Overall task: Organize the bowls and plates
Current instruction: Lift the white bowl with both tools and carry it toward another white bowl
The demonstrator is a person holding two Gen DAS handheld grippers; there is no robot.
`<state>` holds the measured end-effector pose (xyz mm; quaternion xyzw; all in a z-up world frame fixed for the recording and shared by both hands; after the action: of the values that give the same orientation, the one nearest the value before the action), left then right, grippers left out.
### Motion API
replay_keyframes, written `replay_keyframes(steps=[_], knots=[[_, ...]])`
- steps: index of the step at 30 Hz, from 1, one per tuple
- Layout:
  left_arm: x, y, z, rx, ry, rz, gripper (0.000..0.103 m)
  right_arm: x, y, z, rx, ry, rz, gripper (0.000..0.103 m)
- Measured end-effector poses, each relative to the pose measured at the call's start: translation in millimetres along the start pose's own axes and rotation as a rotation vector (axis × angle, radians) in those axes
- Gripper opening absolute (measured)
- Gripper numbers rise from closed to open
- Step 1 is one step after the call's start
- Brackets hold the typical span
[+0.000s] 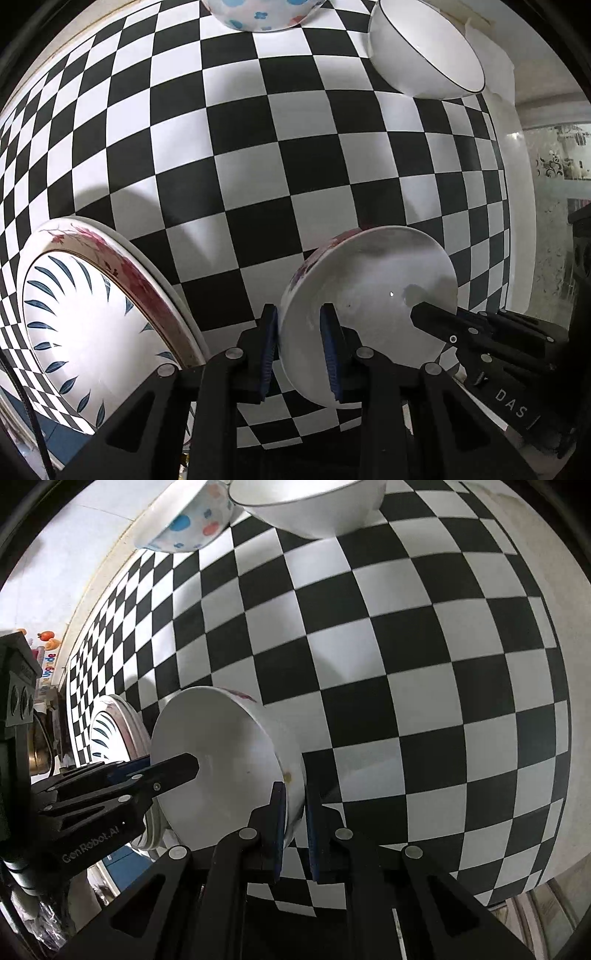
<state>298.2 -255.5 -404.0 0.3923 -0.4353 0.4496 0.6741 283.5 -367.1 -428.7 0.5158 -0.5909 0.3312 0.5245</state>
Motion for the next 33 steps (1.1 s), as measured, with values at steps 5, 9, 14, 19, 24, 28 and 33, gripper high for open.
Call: replay_keyframes(steps=[5, 9, 14, 19, 24, 28, 33], knots=[[-1.0, -1.0, 1.7, -0.005, 0.0, -0.023, 0.021, -2.3, -1.8, 0.8, -0.011, -0.012, -0.01, 0.012], [17.5, 2.3, -3.0, 0.016, 0.019, -0.02, 0.022, 0.2, -3.3, 2.9, -0.012, -0.031, -0.04, 0.012], [74.0, -20.5, 3.0, 0.014, 0.007, 0.111, 0.024, 44.0, -13.4, 17.2, -0.029, -0.05, 0.019, 0.02], [105.2, -80.4, 17.7, -0.005, 0.042, 0.191, 0.034, 95.3, -59.9, 35.6, -0.075, -0.082, 0.136, 0.044], [93.9, -138.7, 38.8, -0.001, 0.097, 0.174, 0.034, 114.6, -127.0, 51.7, -0.12, -0.092, 0.213, 0.046], [67.6, -171.4, 49.2, -0.004, 0.088, 0.12, 0.034, 107.6, -172.4, 60.6, -0.147, -0.096, 0.211, 0.046], [33.2, -191.3, 50.8, -0.005, 0.063, 0.048, 0.034, 87.0, -203.3, 70.9, -0.172, -0.088, 0.175, 0.046]])
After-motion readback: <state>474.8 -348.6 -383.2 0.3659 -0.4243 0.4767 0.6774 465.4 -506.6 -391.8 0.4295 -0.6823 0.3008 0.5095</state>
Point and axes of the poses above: each gripper's, at about its wrist camera, not at the fingertips, and x roughly against the way its jaws point, z to its right, y to its underside, the point moved 8 cm from there along -x, roughly the way its jaws point, and after that the axes turned 7 degrees about y, right-handed, at the moved point
